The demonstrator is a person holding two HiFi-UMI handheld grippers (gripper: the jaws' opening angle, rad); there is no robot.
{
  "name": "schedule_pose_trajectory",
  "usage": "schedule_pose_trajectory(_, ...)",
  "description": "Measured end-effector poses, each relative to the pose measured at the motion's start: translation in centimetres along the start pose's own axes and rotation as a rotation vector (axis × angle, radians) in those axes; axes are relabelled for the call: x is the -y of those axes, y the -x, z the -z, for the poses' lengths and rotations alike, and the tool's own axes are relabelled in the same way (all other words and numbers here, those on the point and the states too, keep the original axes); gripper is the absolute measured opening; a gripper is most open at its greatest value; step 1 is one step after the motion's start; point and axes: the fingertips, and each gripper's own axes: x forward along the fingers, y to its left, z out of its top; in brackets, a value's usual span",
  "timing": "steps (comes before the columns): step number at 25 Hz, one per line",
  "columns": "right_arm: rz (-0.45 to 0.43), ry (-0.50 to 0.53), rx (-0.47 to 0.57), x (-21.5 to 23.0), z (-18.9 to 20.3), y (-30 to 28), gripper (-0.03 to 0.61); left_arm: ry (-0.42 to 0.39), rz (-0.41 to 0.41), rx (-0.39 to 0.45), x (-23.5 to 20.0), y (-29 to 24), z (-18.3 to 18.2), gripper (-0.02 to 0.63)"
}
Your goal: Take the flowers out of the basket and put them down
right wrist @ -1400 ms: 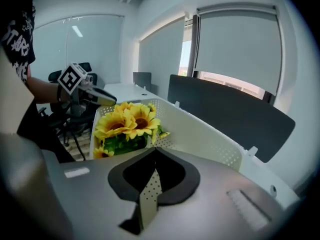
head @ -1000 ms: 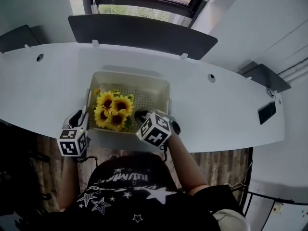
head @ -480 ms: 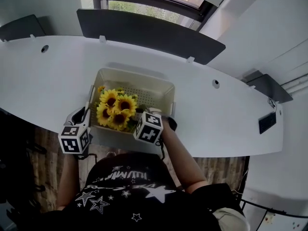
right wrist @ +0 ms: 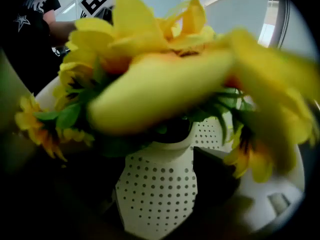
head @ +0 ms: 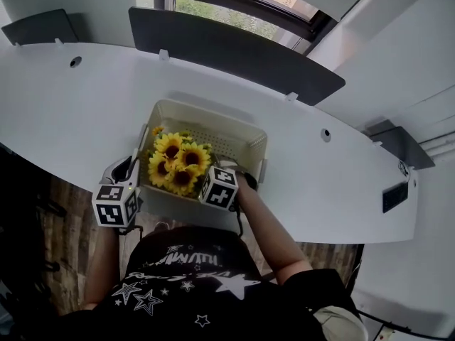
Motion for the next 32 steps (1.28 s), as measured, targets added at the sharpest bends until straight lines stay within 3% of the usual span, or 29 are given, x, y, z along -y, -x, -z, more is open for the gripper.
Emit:
schedule_pose_trajectory(4, 0.044, -0.073, 0.260, 0.8, -2.9, -0.4, 0.483, 0.001, -0.012, 0.002, 0.1, 0.1, 0.0, 0.052)
schedule_pose_trajectory(6, 0.050, -0.117, 0.329, 1.1, -3.4, -0.5, 0.504, 0.001, -0.017, 0.003, 0.2, 0.2, 0.2, 0.052)
schedule_pose_trajectory(11, 0.015, -0.137, 0.325, 0.7, -3.5, -1.8, 0.541, 0.013, -0.027, 0.011, 0.3, 0.3, 0.2, 0.052)
schedule_pose_trajectory(32, 0.019, -0.169, 0.382, 2.3, -7.0, -3.5, 0.538, 0.047, -0.035, 0.014, 0.0, 0.2, 0.5, 0.051)
